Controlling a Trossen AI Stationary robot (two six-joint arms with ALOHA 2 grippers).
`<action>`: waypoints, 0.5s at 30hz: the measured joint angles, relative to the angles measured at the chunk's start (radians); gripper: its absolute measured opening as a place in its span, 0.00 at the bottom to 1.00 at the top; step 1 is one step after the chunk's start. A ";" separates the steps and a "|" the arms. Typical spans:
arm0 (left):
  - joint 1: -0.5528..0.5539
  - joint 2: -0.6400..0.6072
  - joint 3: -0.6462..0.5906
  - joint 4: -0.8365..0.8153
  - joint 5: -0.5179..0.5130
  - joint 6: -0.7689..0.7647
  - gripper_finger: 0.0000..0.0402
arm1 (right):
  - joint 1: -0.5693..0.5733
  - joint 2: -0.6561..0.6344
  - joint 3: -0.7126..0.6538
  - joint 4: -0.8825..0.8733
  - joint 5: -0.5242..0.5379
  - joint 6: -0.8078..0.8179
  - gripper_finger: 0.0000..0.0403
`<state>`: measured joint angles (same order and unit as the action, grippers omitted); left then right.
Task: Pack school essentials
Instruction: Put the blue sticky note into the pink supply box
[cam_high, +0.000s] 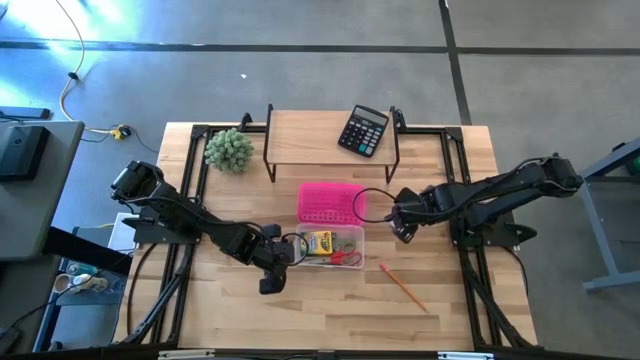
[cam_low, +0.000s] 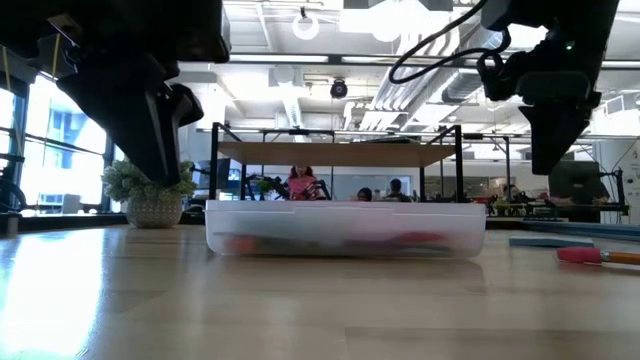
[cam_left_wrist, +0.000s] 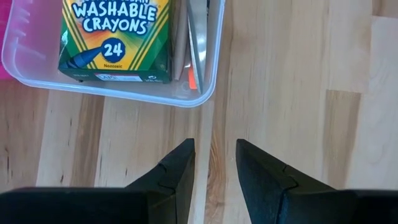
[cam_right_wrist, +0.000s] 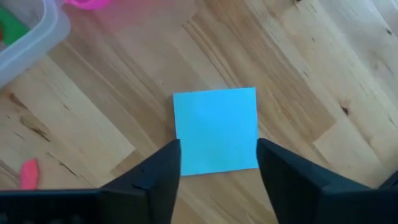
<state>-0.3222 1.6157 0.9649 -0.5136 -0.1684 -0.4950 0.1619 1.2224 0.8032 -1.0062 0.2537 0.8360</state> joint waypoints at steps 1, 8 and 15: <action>0.000 0.000 0.000 0.003 0.000 0.000 0.26 | 0.000 0.000 0.000 -0.002 -0.001 0.000 0.53; 0.000 0.000 0.000 0.060 0.000 0.000 0.26 | 0.000 0.000 0.000 -0.008 -0.035 -0.004 0.62; 0.000 0.000 0.000 0.169 0.000 0.000 0.26 | 0.000 0.000 0.000 -0.007 -0.054 -0.007 0.63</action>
<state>-0.3222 1.6154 0.9646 -0.3446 -0.1679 -0.4950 0.1616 1.2224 0.8032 -1.0130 0.1993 0.8288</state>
